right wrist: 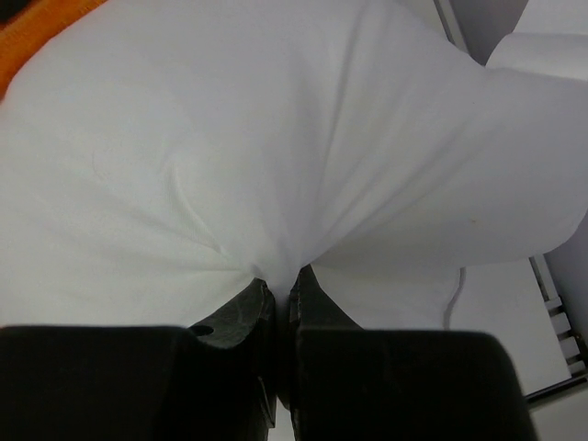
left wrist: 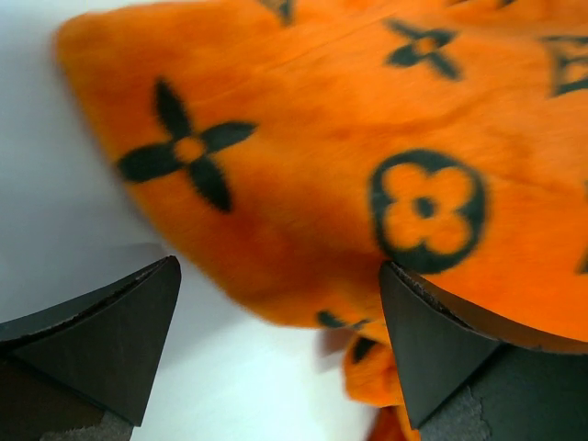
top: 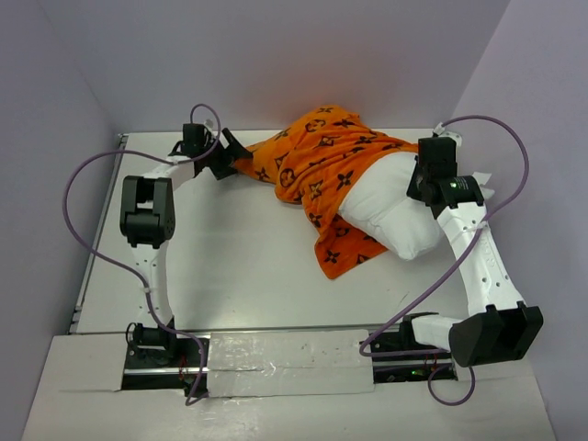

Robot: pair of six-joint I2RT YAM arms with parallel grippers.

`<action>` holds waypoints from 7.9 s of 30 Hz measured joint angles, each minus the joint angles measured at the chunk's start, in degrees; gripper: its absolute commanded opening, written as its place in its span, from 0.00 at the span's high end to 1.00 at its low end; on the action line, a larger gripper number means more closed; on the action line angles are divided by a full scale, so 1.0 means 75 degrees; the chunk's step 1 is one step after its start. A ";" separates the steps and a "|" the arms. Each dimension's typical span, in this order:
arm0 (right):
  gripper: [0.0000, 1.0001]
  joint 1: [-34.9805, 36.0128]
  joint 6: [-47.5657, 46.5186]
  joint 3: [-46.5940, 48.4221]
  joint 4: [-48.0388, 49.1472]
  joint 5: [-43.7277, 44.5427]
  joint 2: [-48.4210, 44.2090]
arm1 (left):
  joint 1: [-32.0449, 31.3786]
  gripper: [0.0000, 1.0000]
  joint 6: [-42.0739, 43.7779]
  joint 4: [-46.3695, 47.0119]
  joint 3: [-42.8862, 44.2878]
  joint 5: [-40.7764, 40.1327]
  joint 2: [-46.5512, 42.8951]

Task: Remove the pillowcase from the pillow

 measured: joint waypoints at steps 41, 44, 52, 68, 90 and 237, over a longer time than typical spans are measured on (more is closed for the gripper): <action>1.00 0.0321 0.0577 0.0102 0.0487 0.1565 0.1131 | 0.3669 1.00 0.0085 -0.1515 -0.1017 -0.0734 -0.2865; 1.00 0.0256 0.0653 0.0119 0.0440 0.1600 0.1160 | 0.3724 1.00 0.0315 -0.2087 -0.0737 -0.0833 -0.2865; 1.00 -0.0533 0.0976 0.1355 -0.0280 0.1346 0.1711 | 0.4287 1.00 0.0624 -0.3439 0.0044 -0.0501 -0.3037; 1.00 -0.0612 -0.1075 0.6301 -0.1358 0.0871 0.2629 | 0.5015 1.00 0.0731 -0.4062 0.0396 0.0038 -0.3383; 1.00 -0.1084 -0.1501 0.5485 -0.1472 0.0242 0.2917 | 0.5502 1.00 0.1134 -0.3987 0.0423 0.0755 -0.3652; 1.00 0.2844 -0.4045 0.0143 0.2818 -0.0300 -0.1320 | 0.1000 1.00 0.1131 -0.1437 -0.1221 -0.4162 -0.3512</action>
